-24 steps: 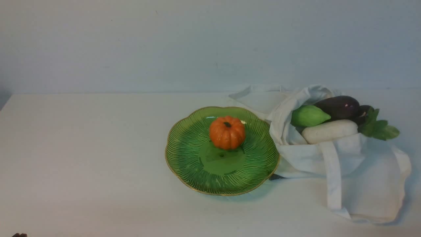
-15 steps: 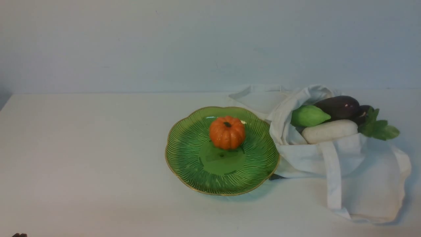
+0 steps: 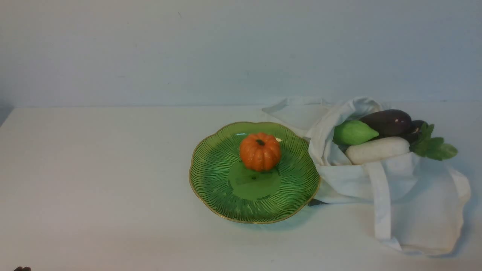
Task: Take vegetables from cloth bag on white table place on plate.
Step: 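Reach into the white cloth bag and grasp a vegetable inside with the right gripper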
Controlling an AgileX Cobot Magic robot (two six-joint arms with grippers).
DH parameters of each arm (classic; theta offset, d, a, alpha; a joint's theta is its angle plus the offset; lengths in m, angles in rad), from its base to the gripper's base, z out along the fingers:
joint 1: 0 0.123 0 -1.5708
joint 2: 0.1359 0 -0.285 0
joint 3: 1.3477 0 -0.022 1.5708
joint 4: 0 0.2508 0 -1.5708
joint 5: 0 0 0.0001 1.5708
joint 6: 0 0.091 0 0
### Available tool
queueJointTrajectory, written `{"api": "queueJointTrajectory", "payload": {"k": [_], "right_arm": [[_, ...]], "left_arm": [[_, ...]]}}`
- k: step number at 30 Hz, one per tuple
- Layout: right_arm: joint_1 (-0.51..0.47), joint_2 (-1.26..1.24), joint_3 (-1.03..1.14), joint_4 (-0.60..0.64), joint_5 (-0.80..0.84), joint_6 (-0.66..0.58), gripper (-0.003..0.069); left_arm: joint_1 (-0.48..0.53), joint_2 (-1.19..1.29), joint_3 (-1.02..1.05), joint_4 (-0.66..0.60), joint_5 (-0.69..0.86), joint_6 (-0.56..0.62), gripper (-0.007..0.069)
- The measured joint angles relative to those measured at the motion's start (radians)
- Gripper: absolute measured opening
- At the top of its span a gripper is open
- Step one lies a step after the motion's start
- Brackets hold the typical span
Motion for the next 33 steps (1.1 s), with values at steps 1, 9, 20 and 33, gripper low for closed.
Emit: {"api": "queueJointTrajectory", "payload": {"k": [1, 9, 20, 33], "right_arm": [[0.0, 0.0, 0.0, 0.0, 0.0, 0.0, -0.0015], [0.0, 0.0, 0.0, 0.0, 0.0, 0.0, -0.0015], [0.0, 0.0, 0.0, 0.0, 0.0, 0.0, -0.0015], [0.0, 0.0, 0.003, 0.528, -0.108, 0.215, -0.0015]], "left_arm": [[0.0, 0.0, 0.0, 0.0, 0.0, 0.0, -0.0005], [0.0, 0.0, 0.0, 0.0, 0.0, 0.0, -0.0005], [0.0, 0.0, 0.0, 0.0, 0.0, 0.0, -0.0005], [0.0, 0.0, 0.0, 0.0, 0.0, 0.0, -0.0005]]}}
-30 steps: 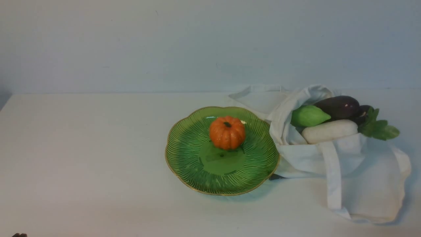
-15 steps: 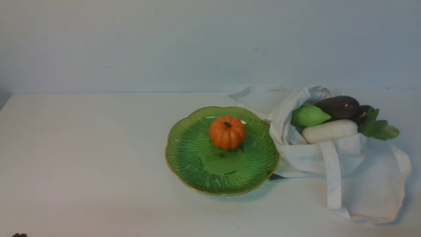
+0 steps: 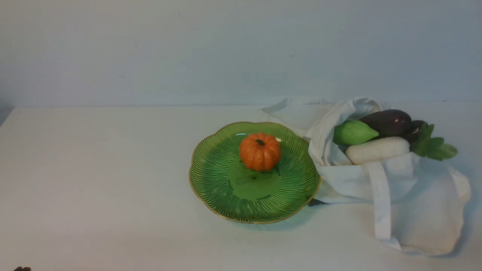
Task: Take vegetables from cloth bag on white table place on plate.
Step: 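Reach into the white cloth bag and grasp a vegetable inside with the right gripper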
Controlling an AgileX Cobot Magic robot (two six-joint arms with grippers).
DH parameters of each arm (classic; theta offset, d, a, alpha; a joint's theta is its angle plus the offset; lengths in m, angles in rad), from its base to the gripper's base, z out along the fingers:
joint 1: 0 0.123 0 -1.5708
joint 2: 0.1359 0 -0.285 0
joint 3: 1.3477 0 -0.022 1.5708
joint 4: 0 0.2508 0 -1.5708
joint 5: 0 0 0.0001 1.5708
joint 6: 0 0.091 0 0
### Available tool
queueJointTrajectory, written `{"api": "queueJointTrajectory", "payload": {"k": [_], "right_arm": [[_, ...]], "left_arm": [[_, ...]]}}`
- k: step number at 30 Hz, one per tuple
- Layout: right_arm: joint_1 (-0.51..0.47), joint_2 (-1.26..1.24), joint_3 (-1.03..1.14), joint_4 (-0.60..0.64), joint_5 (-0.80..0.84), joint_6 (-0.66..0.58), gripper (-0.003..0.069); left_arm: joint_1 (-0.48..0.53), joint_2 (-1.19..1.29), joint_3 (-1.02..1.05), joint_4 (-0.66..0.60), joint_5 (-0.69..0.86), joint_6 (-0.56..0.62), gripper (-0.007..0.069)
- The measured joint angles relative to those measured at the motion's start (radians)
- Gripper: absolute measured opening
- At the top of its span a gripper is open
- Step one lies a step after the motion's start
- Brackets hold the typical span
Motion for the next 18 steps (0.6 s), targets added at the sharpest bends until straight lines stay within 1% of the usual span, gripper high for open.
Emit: {"api": "queueJointTrajectory", "payload": {"k": [1, 3, 7, 10, 12, 13, 16, 17, 18], "right_arm": [[0.0, 0.0, 0.0, 0.099, -0.014, 0.026, -0.0015], [0.0, 0.0, 0.0, 0.202, -0.023, 0.037, -0.0015], [0.0, 0.0, 0.0, 0.314, -0.04, 0.041, -0.0015], [0.0, 0.0, 0.0, 0.338, -0.096, 0.01, -0.0015], [0.0, 0.0, 0.0, 0.335, -0.151, -0.057, -0.0015], [0.0, 0.0, 0.0, 0.334, -0.156, -0.065, -0.0015], [0.0, 0.0, -0.052, 0.31, -0.173, -0.238, -0.0015], [0.0, 0.0, -0.074, 0.306, -0.173, -0.262, -0.0015], [0.0, 0.005, -0.115, 0.297, -0.172, -0.321, -0.0015]], "left_arm": [[0.0, 0.0, 0.0, 0.0, 0.0, 0.0, -0.0005], [0.0, 0.0, 0.0, 0.0, 0.0, 0.0, -0.0005], [0.0, 0.0, 0.0, 0.0, 0.0, 0.0, -0.0005], [0.0, 0.0, 0.0, 0.0, 0.0, 0.0, -0.0005], [0.0, 0.0, 0.0, 0.0, 0.0, 0.0, -0.0005], [0.0, 0.0, 0.0, 0.0, 0.0, 0.0, -0.0005], [0.0, 0.0, 0.0, 0.0, 0.0, 0.0, -0.0005], [0.0, 0.0, 0.0, 0.0, 0.0, 0.0, -0.0005], [0.0, 0.0, 0.0, 0.0, 0.0, 0.0, -0.0005]]}}
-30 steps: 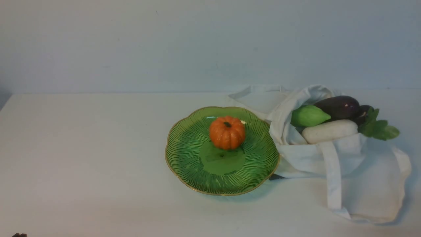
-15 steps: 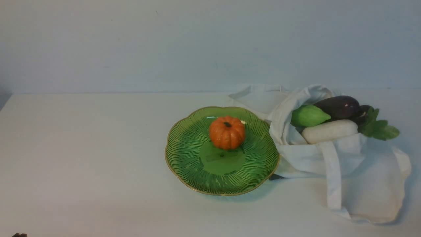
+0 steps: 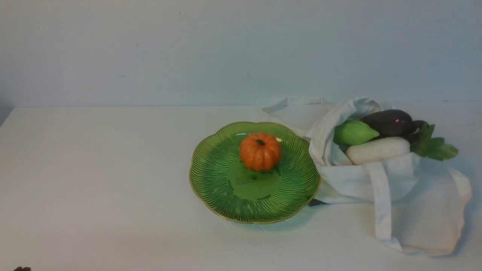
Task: Take vegetables from cloth bag on white table place on plate.
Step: 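Reach into the white cloth bag and grasp a vegetable inside with the right gripper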
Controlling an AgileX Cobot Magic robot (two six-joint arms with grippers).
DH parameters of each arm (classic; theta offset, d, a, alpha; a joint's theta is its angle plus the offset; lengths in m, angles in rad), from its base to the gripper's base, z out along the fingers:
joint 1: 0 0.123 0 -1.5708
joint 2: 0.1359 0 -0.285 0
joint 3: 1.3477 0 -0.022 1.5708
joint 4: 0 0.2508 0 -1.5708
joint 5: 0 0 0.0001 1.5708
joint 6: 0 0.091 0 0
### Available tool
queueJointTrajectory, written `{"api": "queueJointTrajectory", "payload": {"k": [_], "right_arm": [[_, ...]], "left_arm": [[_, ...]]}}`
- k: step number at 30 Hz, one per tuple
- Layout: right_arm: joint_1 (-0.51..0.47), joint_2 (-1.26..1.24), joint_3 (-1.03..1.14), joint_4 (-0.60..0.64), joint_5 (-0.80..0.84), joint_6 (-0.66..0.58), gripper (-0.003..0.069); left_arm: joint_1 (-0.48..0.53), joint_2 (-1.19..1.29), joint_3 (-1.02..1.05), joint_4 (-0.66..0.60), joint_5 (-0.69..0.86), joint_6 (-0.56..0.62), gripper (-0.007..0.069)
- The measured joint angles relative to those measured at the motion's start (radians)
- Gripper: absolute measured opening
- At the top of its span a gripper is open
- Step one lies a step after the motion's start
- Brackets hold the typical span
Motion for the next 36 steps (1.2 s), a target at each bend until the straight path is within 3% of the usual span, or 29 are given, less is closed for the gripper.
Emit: {"api": "queueJointTrajectory", "payload": {"k": [4, 7, 14, 22, 25, 31, 36], "right_arm": [[0.0, 0.154, -0.192, -0.04, 0.079, -0.247, -0.0015], [0.0, 0.292, -0.271, -0.061, 0.211, -0.324, -0.0015], [0.0, 0.812, -0.404, -0.157, 0.578, -0.357, -0.0015], [0.0, 1.231, -0.69, -0.194, 0.667, -0.357, 0.0], [0.0, 1.393, -0.859, -0.268, 0.689, -0.326, 0.0042], [0.0, 1.619, -1.153, -0.494, 0.732, -0.173, 0.0196], [0.0, 1.795, -1.339, -0.627, 0.734, -0.098, 0.0368]], "left_arm": [[0.0, 0.0, 0.0, 0.0, 0.0, 0.0, -0.0005], [0.0, 0.0, 0.0, 0.0, 0.0, 0.0, -0.0005], [0.0, 0.0, 0.0, 0.0, 0.0, 0.0, -0.0005], [0.0, 0.0, 0.0, 0.0, 0.0, 0.0, -0.0005], [0.0, 0.0, 0.0, 0.0, 0.0, 0.0, -0.0005], [0.0, 0.0, 0.0, 0.0, 0.0, 0.0, -0.0005], [0.0, 0.0, 0.0, 0.0, 0.0, 0.0, -0.0005]]}}
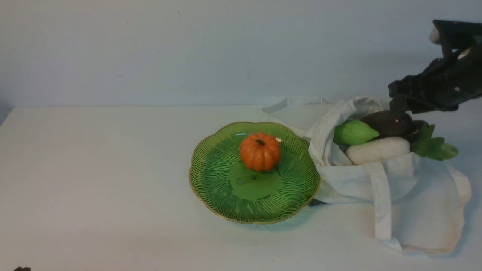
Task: Take vegetables from cloth bag on white table place on plate.
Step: 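Reach into the white cloth bag and grasp a vegetable inside with the right gripper, then take the eggplant out of the bag and place it on the plate with the right gripper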
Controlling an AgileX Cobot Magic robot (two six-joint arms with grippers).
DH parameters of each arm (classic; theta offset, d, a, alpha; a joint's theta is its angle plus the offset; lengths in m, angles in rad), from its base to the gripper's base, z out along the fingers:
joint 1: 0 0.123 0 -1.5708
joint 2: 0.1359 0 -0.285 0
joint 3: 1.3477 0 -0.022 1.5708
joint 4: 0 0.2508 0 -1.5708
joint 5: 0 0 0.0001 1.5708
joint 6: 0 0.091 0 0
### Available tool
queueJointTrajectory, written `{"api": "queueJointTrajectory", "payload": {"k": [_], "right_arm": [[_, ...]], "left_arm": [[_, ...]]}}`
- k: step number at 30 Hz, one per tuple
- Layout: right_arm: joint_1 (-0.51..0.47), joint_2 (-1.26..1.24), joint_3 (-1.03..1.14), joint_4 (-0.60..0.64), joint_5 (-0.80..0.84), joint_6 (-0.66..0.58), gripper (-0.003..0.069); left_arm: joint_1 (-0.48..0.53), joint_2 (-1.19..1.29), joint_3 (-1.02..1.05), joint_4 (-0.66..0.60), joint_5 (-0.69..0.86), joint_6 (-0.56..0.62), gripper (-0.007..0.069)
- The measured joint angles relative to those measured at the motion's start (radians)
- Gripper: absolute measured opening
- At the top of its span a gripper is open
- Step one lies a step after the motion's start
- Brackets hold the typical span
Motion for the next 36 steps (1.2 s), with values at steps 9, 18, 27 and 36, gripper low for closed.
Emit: {"api": "queueJointTrajectory", "payload": {"k": [9, 18, 27, 36], "right_arm": [[0.0, 0.142, -0.072, -0.03, 0.016, 0.005, 0.0517], [0.0, 0.158, -0.073, -0.015, 0.044, 0.005, 0.041], [0.0, 0.02, -0.073, -0.088, 0.17, -0.014, 0.041], [0.0, -0.286, -0.073, -0.042, 0.412, 0.013, 0.041]], "left_arm": [[0.0, 0.0, 0.0, 0.0, 0.0, 0.0, -0.0005], [0.0, 0.0, 0.0, 0.0, 0.0, 0.0, -0.0005], [0.0, 0.0, 0.0, 0.0, 0.0, 0.0, -0.0005], [0.0, 0.0, 0.0, 0.0, 0.0, 0.0, -0.0005]]}}
